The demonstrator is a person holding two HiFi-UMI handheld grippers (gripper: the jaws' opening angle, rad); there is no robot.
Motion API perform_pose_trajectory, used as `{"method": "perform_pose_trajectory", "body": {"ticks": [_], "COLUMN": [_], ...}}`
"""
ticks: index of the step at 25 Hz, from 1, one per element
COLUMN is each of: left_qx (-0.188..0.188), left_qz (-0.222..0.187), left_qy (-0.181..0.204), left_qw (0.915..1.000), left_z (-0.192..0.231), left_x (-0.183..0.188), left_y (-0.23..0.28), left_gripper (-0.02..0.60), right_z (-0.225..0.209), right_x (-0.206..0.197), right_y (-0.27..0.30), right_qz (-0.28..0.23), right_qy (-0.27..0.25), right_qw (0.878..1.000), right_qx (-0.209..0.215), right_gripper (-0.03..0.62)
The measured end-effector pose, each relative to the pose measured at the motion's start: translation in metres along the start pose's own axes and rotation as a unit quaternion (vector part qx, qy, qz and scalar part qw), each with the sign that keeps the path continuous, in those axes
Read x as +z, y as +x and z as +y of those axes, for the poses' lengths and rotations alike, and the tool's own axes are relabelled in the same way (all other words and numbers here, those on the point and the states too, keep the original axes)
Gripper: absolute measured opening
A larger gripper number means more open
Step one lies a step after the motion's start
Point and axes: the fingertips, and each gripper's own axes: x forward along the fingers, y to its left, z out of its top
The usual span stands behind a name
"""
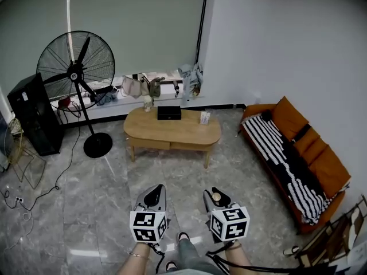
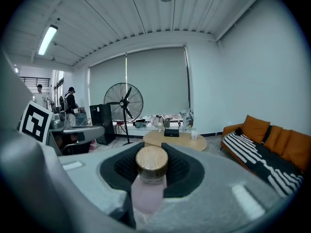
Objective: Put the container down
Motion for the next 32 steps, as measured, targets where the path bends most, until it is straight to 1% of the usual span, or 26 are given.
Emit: {"method": "perform_pose_trajectory", "body": {"ticks": [2, 5, 11, 22, 27, 32], "left_qx": [0.002, 0.003, 0.008, 0.032, 0.047, 0.059], "left_qz": [0.003, 0.004, 0.003, -0.002, -0.008, -0.008], "left_qy": [0.001, 0.004, 0.011, 0.008, 0.011, 0.009], "left_qw": [1.0000, 1.0000, 0.9999, 0.9995, 0.9988, 0.9982], "left_z": [0.005, 0.011, 0.023, 0.046, 0.062, 0.077], "left_x": [0.000, 0.005, 0.020, 0.049, 0.063, 0.067], "left_y": [0.010, 0.030, 0.083, 0.179, 0.212, 0.243], "left_gripper": [-0.003, -0.003, -0.003, -0.003, -0.003, -0.003], "right_z": [-0.003, -0.013, -0.045, -0.104, -0.122, -0.137], "right_x": [0.004, 0.013, 0.030, 0.077, 0.099, 0.109], "right_y": [0.010, 0.029, 0.075, 0.160, 0.195, 0.227], "right_qz": [-0.002, -0.003, 0.000, 0.006, 0.000, -0.001], "right_qy": [0.008, 0.007, 0.006, -0.005, -0.013, -0.015], "right_qw": [1.000, 1.000, 1.000, 1.000, 0.999, 0.999], "right_qx": [0.006, 0.008, 0.006, 0.023, 0.033, 0.044], "right_gripper": [0.115, 0.114, 0.115, 0.115, 0.114, 0.114]}}
